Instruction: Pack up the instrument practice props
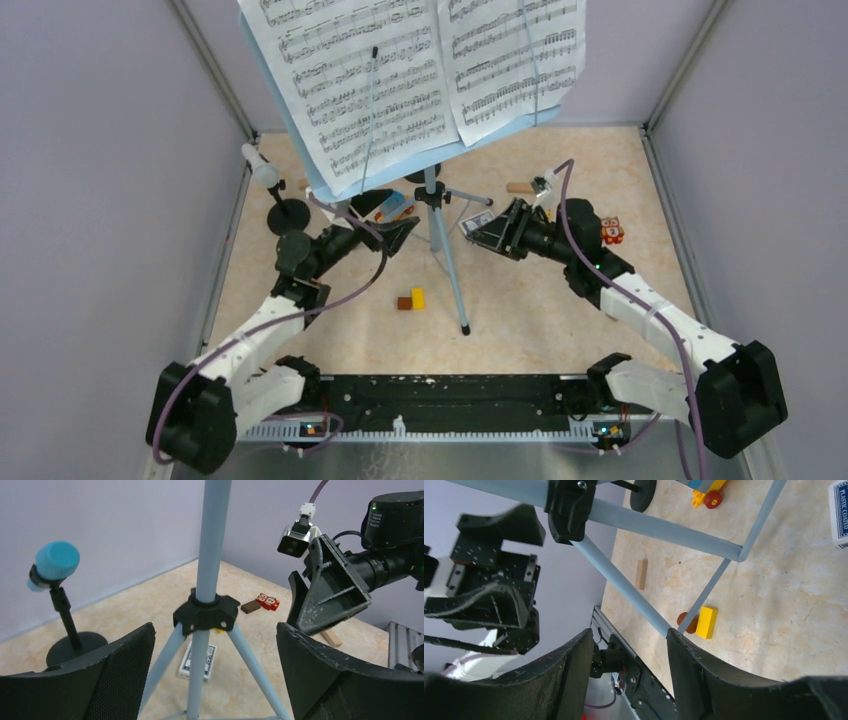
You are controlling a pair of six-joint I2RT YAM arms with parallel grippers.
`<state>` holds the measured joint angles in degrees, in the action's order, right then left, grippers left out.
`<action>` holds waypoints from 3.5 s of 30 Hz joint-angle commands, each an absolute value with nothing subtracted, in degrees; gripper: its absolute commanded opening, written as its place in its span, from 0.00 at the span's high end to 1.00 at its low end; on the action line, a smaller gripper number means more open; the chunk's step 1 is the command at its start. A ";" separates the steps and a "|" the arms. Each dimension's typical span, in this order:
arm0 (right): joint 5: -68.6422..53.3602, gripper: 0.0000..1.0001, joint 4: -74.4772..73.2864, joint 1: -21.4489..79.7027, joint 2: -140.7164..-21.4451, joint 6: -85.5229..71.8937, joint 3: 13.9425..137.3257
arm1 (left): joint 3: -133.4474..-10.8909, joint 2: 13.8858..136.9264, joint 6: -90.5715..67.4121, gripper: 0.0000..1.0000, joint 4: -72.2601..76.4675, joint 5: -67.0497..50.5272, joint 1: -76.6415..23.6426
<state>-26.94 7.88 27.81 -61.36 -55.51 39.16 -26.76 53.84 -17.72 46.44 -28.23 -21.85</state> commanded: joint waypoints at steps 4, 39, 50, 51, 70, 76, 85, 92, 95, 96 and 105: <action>-27.31 0.45 2.16 27.25 -59.58 -51.39 43.00 | -39.09 69.07 -13.35 0.07 63.43 -38.74 -21.87; -30.14 0.48 26.04 26.92 -73.41 -79.10 49.71 | -55.82 87.48 -11.88 1.00 53.61 -55.49 -22.76; -29.99 0.53 24.44 25.40 -82.44 -78.09 53.76 | -53.44 86.21 -9.84 1.00 53.61 -56.60 -22.76; -30.40 0.55 25.13 25.40 -83.05 -78.07 53.74 | -53.28 86.08 -9.65 1.00 53.60 -56.56 -22.76; -37.37 0.85 36.72 25.36 -87.91 -77.77 54.35 | -51.59 87.05 -9.28 1.00 55.67 -56.42 -22.63; -39.79 0.86 37.49 25.39 -88.21 -76.64 54.78 | -51.39 87.13 -9.90 1.00 56.33 -56.36 -22.68; -42.75 0.88 38.04 25.61 -88.97 -74.84 55.80 | -51.33 86.93 -9.84 1.00 55.94 -56.52 -22.68; -44.04 1.00 36.28 26.76 -89.44 -70.83 57.11 | -51.81 86.84 -9.84 1.00 55.04 -56.67 -22.66; -42.99 1.00 35.95 28.22 -88.18 -63.86 56.33 | -52.35 86.93 -9.61 1.00 53.93 -56.80 -22.66; -41.65 1.00 35.98 29.13 -87.16 -60.32 55.34 | -52.52 86.92 -9.61 1.00 53.58 -56.95 -22.67; -28.48 1.00 39.57 41.55 -76.96 -20.31 44.22 | -53.11 87.45 -10.19 1.00 52.97 -57.00 -22.64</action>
